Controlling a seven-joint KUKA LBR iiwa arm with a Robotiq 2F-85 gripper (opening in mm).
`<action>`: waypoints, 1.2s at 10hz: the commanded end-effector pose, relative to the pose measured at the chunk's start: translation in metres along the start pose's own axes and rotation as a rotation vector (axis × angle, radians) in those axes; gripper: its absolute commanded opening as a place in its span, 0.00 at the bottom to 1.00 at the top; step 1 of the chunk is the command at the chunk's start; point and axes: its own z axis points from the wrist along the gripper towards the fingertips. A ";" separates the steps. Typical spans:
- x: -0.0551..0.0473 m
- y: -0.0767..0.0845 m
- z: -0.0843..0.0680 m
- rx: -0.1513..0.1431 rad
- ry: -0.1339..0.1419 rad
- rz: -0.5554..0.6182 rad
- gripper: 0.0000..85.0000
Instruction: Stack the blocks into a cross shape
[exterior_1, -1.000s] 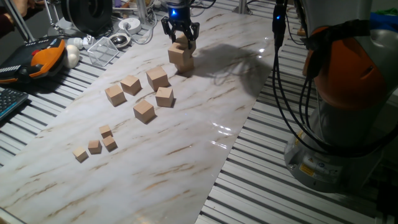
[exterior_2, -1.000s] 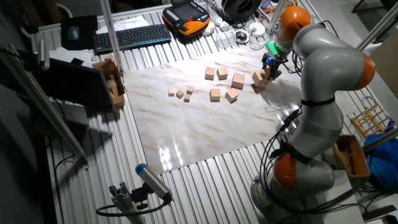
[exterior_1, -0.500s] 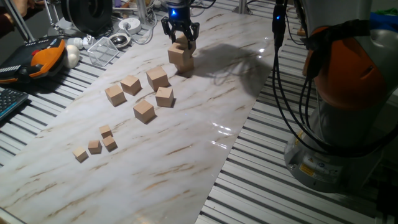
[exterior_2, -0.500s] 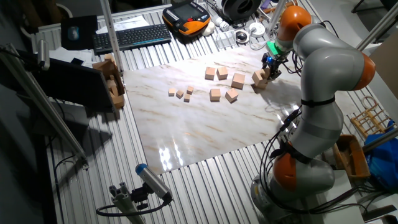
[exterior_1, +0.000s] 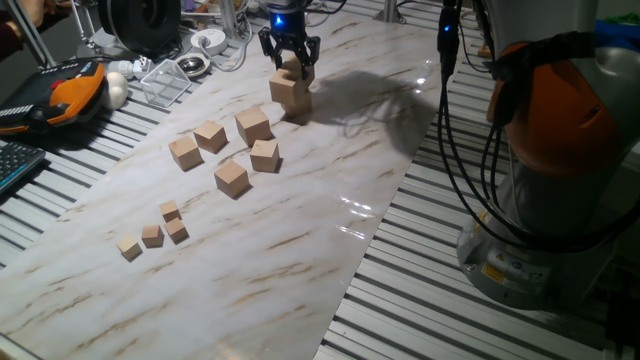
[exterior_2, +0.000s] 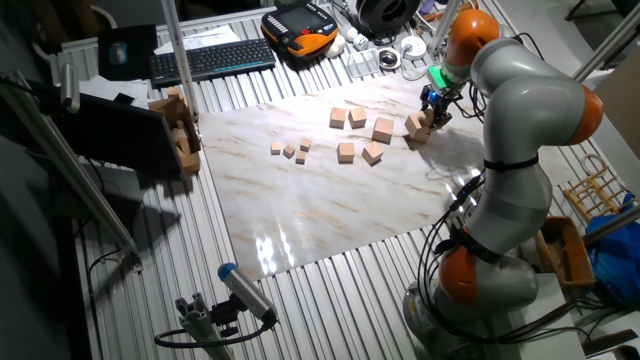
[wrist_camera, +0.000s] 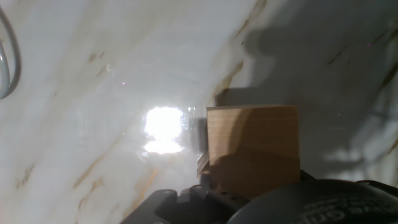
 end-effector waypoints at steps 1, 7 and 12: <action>0.000 0.000 0.000 0.000 0.000 0.000 0.60; 0.000 0.000 0.001 -0.006 -0.002 0.006 0.60; 0.000 0.000 0.001 -0.006 -0.005 0.005 0.80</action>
